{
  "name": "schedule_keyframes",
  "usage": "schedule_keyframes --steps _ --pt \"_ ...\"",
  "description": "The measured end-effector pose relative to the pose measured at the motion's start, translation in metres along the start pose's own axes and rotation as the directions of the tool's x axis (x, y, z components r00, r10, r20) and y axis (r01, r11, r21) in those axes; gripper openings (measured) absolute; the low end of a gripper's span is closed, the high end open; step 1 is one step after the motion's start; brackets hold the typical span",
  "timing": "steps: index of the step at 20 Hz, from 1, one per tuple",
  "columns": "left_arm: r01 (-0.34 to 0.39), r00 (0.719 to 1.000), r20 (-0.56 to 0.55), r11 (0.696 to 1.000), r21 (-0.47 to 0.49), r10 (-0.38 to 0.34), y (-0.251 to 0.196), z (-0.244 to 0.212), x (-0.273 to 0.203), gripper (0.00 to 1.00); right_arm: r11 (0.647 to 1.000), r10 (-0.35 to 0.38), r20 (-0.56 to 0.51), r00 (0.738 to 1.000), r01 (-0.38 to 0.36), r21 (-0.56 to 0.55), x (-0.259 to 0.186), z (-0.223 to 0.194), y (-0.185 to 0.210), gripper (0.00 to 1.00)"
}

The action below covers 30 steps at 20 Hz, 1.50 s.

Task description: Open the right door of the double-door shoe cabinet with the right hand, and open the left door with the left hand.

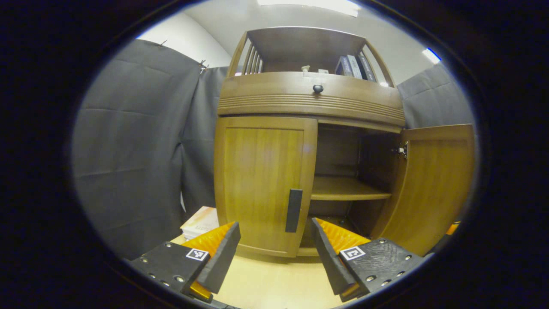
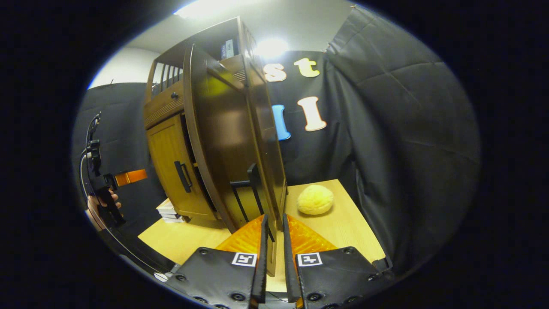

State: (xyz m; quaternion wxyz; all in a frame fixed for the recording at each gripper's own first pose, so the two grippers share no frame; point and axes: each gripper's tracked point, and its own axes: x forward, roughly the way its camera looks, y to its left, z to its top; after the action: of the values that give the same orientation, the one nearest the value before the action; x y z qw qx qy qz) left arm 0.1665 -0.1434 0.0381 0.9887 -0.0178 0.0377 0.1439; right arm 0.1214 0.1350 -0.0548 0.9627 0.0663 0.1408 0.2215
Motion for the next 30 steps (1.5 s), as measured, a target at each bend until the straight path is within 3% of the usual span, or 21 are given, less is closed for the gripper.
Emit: schedule_keyframes --steps 5,9,10,11,20,21,29,30 --pt "0.077 0.997 0.007 0.997 -0.002 -0.077 0.001 -0.013 0.063 0.95 0.991 -0.133 0.031 0.991 0.134 -0.03 -0.01 0.004 -0.019 0.95" --pt "0.153 0.988 -0.006 0.988 0.009 -0.153 -0.013 -0.033 0.103 0.95 0.974 -0.228 0.074 0.971 0.228 0.0 -0.009 0.006 -0.025 0.92" --pt "0.172 0.985 -0.005 0.985 0.01 -0.171 -0.017 -0.034 0.112 0.95 0.967 -0.255 0.079 0.964 0.256 0.007 -0.014 0.005 -0.026 0.97" --pt "0.189 0.982 -0.003 0.982 0.011 -0.189 -0.021 -0.035 0.119 0.95 0.96 -0.278 0.082 0.957 0.278 0.015 -0.017 0.005 -0.027 0.92" --pt "0.239 0.971 -0.038 0.969 0.066 -0.237 -0.054 -0.055 0.17 0.94 0.92 -0.391 0.087 0.916 0.388 0.047 -0.043 -0.001 -0.03 0.92" --pt "0.22 0.975 -0.033 0.973 0.075 -0.218 -0.052 -0.054 0.174 0.87 0.919 -0.394 0.085 0.915 0.39 0.055 -0.046 -0.003 -0.028 0.98" --pt "0.202 0.979 -0.03 0.979 -0.002 -0.202 -0.049 -0.055 0.183 0.33 0.906 -0.422 0.124 0.898 0.414 0.085 -0.069 -0.012 -0.019 0.98" --pt "0.203 0.979 -0.029 0.979 0.001 -0.203 -0.049 -0.056 0.183 0.33 0.908 -0.419 0.127 0.899 0.412 0.08 -0.068 -0.015 -0.017 0.98"
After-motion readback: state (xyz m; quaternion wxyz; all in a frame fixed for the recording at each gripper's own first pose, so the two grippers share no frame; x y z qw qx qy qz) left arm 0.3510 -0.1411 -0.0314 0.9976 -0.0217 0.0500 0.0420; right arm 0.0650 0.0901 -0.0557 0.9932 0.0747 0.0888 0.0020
